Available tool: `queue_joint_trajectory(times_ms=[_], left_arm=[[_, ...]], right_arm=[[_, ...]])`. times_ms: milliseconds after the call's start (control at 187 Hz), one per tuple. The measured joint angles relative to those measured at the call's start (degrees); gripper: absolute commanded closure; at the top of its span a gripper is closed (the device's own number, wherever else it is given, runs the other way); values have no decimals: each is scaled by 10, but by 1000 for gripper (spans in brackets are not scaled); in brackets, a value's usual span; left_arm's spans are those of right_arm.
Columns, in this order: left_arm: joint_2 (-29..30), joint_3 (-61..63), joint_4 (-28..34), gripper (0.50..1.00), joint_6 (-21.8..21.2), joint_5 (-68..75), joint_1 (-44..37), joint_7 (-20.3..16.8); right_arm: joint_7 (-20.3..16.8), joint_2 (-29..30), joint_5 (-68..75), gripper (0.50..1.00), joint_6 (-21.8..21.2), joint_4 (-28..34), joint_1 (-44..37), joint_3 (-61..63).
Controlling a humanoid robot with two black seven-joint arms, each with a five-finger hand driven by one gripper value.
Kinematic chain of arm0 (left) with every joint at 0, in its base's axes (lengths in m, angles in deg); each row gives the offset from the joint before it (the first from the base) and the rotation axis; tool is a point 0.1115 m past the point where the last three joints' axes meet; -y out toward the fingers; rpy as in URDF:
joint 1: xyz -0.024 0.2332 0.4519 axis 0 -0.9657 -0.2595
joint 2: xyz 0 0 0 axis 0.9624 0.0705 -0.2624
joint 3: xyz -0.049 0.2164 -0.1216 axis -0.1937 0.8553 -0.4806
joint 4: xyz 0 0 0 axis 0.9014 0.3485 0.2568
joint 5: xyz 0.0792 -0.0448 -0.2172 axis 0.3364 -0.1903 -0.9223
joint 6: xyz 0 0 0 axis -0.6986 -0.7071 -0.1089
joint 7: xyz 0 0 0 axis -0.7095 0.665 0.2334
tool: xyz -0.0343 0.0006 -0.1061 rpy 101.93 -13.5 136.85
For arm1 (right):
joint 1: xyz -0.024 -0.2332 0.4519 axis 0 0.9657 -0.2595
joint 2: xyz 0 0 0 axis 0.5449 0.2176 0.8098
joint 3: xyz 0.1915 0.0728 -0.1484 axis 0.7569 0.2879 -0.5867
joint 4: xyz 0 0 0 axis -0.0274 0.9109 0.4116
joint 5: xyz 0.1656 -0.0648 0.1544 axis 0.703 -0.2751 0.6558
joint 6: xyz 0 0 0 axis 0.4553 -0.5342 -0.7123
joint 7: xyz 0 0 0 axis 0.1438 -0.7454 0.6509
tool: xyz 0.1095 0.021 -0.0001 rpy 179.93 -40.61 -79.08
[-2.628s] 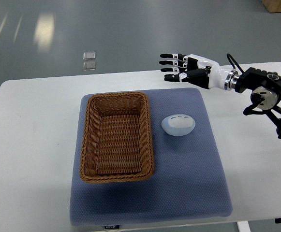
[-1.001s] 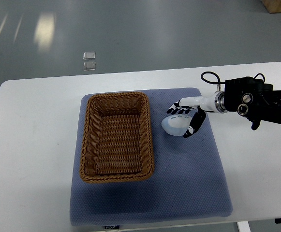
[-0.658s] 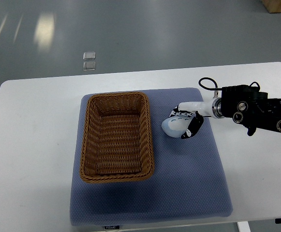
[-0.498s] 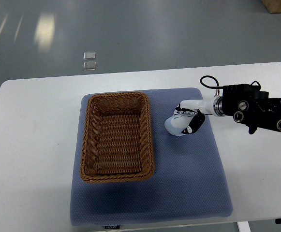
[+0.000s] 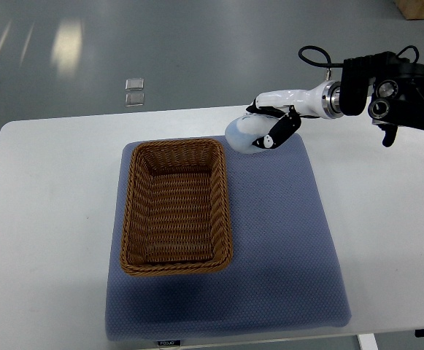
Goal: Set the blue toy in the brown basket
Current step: 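Lift the egg toy off the cushion with the right hand, then carry the egg toy over the wicker basket and lower it inside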
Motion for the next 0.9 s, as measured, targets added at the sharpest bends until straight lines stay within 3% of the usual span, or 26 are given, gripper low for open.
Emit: queue_joint_trajectory(times_ms=[177,471,664,899], left_arm=[[0,0,0,500,0,0,0,0],[0,0,1,500,0,0,0,-1],[0,-1,0,500,0,0,0,-1],[0,-2,1,500,0,0,0,-1]], right_arm=[[2,90,19,1000,1,-14,-19,-13],[3,247,16,1000,18,-118,-14,-44],[3,293,12,1000,29,-163,18,-52],[8,300,-3,1000,38,-215,71,-53]])
